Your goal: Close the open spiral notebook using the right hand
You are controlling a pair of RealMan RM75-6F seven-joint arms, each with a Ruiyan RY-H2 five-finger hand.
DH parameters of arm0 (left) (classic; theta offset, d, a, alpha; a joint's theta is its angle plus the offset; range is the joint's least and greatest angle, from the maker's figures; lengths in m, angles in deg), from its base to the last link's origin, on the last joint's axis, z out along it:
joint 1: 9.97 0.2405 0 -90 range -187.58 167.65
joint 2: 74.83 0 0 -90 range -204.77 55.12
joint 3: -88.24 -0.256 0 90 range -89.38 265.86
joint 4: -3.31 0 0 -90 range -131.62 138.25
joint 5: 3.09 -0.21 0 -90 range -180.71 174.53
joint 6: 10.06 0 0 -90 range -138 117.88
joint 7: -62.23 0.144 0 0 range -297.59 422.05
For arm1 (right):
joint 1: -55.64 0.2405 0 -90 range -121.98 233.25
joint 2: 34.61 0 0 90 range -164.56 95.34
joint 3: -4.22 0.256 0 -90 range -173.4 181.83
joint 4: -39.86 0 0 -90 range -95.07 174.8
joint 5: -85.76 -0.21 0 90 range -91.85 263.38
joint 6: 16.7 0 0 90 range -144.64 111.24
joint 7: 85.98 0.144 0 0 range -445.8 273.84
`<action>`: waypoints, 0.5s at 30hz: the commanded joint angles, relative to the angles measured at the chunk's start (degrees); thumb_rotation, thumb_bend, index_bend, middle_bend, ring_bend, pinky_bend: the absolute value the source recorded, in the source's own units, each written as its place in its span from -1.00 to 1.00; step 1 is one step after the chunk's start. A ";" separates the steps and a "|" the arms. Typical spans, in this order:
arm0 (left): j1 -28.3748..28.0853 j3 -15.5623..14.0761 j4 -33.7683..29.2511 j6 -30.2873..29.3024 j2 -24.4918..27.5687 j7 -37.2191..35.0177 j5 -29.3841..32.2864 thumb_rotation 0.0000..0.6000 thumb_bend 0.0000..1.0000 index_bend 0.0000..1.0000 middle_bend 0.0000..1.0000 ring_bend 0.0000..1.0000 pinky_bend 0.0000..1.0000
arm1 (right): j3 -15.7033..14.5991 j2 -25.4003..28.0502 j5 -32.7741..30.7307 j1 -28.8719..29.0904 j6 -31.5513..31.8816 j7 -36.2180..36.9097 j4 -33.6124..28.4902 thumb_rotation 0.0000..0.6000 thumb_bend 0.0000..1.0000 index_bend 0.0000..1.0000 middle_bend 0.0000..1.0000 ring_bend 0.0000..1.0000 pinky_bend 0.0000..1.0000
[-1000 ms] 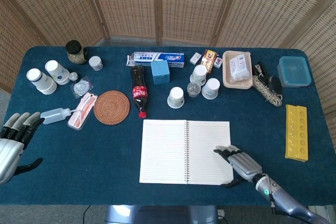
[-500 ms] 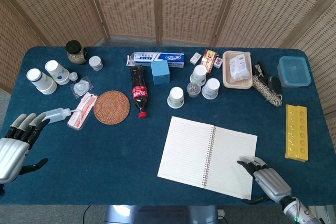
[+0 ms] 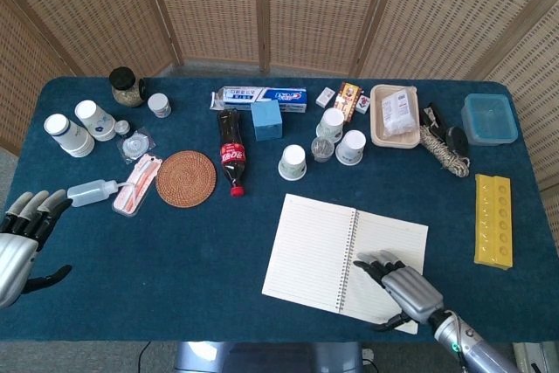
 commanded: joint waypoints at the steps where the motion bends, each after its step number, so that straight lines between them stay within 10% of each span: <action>1: 0.14 -0.02 0.35 -0.15 0.04 -0.38 0.24 1.00 -0.92 -1.00 -1.00 -1.00 -1.00 | 0.78 -2.33 -1.04 1.73 -2.68 -1.66 0.11 0.29 -1.00 -0.92 -0.87 -0.90 -1.00; 15: 0.30 -0.05 1.88 -0.34 0.00 -2.08 0.61 1.00 -0.92 -1.00 -1.00 -1.00 -1.00 | -0.39 -6.44 -4.17 1.50 -4.74 -4.05 1.49 0.29 -1.00 -0.92 -0.86 -0.78 -1.00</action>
